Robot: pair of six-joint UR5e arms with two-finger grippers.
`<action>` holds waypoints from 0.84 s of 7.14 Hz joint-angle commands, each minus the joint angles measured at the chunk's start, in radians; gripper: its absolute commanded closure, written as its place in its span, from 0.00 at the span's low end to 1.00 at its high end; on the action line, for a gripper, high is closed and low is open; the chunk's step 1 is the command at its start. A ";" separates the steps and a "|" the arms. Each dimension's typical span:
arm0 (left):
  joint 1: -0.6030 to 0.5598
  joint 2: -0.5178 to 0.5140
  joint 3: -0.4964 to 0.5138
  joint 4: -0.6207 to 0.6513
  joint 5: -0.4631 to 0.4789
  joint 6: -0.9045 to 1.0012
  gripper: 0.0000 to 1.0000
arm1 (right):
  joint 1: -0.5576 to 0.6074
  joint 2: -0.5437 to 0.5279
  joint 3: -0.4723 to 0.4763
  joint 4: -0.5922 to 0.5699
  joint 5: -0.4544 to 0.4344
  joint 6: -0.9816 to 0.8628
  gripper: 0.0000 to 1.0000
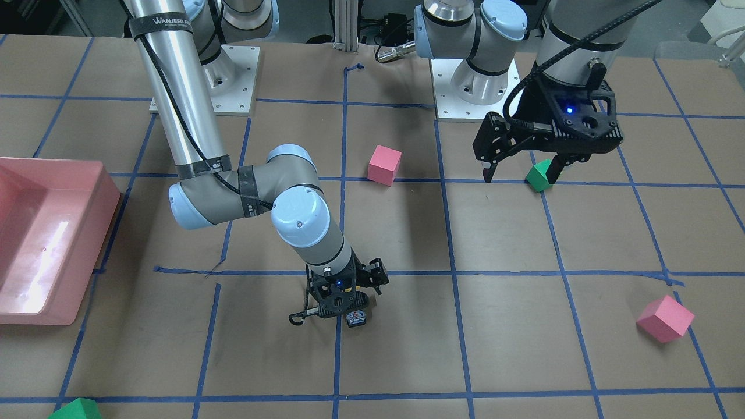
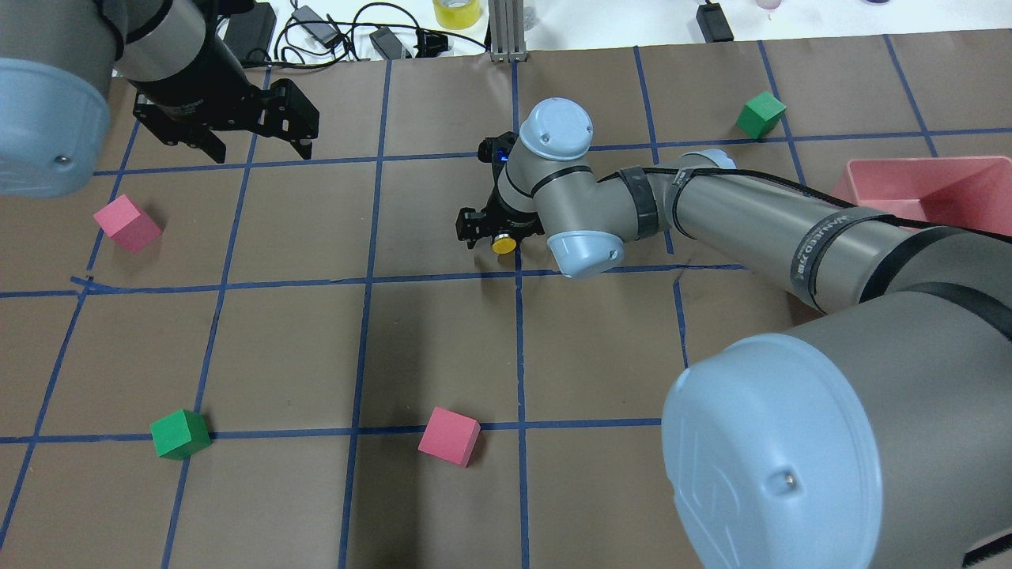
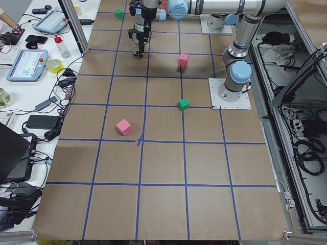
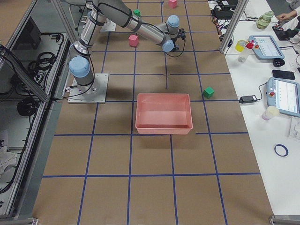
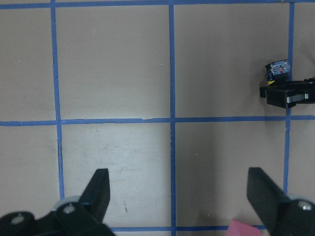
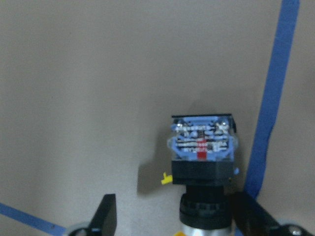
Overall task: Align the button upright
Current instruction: 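Open the right gripper, releasing the switch on its side, and raise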
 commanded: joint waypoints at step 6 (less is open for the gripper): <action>-0.010 -0.032 -0.064 0.122 -0.011 -0.018 0.00 | -0.104 -0.271 0.005 0.423 -0.279 -0.122 0.00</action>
